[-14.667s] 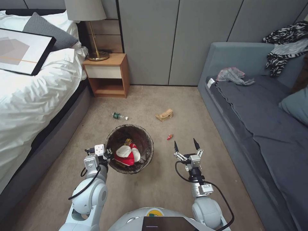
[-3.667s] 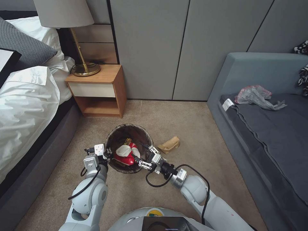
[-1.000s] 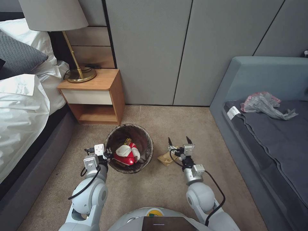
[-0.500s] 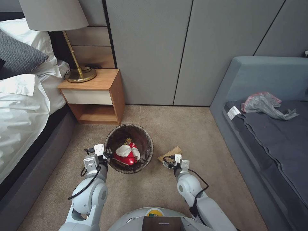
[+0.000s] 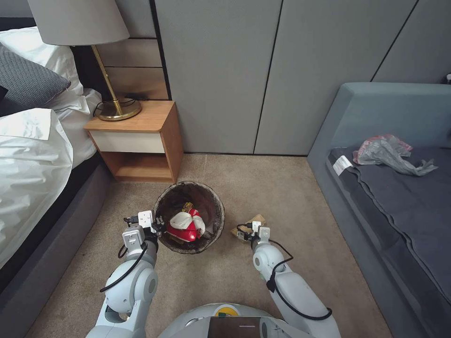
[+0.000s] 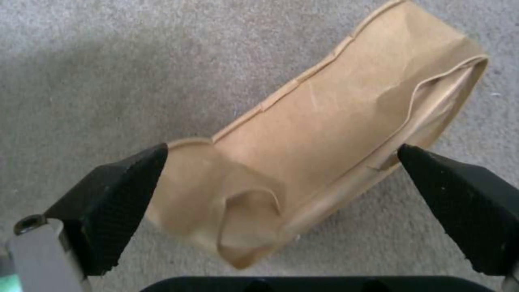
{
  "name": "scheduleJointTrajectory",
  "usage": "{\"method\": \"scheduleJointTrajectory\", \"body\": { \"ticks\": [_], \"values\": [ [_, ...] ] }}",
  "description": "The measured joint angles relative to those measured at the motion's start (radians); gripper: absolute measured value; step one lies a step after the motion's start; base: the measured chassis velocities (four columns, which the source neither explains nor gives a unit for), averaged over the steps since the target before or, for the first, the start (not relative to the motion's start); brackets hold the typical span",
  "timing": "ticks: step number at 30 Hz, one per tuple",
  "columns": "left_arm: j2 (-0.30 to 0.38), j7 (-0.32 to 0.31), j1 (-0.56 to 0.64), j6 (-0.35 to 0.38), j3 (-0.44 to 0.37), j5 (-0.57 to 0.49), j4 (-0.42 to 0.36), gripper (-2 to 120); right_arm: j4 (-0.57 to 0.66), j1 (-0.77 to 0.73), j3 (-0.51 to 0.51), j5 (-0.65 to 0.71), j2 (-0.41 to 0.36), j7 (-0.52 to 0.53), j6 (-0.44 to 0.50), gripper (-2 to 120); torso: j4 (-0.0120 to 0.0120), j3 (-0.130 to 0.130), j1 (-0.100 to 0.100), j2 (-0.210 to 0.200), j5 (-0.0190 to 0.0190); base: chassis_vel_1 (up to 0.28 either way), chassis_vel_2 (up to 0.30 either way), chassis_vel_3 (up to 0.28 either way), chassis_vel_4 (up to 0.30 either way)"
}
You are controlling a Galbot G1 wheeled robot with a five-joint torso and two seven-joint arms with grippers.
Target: Pick up the trash bin, then pick up the garbage from the floor and place it into the trash bin.
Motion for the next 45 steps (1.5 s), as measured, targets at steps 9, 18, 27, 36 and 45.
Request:
{"method": "scheduleJointTrajectory", "body": {
  "ticks": [9, 18, 27, 36, 45],
  "values": [
    [0.0, 0.0, 0.0, 0.0, 0.0, 0.0, 0.0, 0, -0.065, 0.03, 0.025, 0.006, 0.017, -0.032, 0.013, 93, -0.0001, 0.0, 0.0, 0.0, 0.0, 0.0, 0.0, 0.0, 0.0],
    [0.0, 0.0, 0.0, 0.0, 0.0, 0.0, 0.0, 0, -0.083, 0.025, 0.047, -0.018, 0.013, -0.056, 0.044, 61, -0.0001, 0.0, 0.0, 0.0, 0.0, 0.0, 0.0, 0.0, 0.0],
    [0.0, 0.0, 0.0, 0.0, 0.0, 0.0, 0.0, 0, -0.087, 0.024, 0.053, -0.039, 0.011, -0.068, 0.063, 41, 0.0, 0.0, 0.0, 0.0, 0.0001, 0.0, 0.0, 0.0, 0.0],
    [0.0, 0.0, 0.0, 0.0, 0.0, 0.0, 0.0, 0, -0.091, 0.024, 0.057, -0.05, 0.01, -0.074, 0.073, 0, 0.0, 0.0, 0.0, 0.0, 0.0001, 0.0, 0.0, 0.0, 0.0],
    [0.0, 0.0, 0.0, 0.0, 0.0, 0.0, 0.0, 0, -0.09, 0.022, 0.057, -0.062, 0.009, -0.079, 0.084, 0, 0.0, 0.0, 0.0, 0.0, 0.0001, 0.0, 0.0, 0.0, 0.0]
  ]
}}
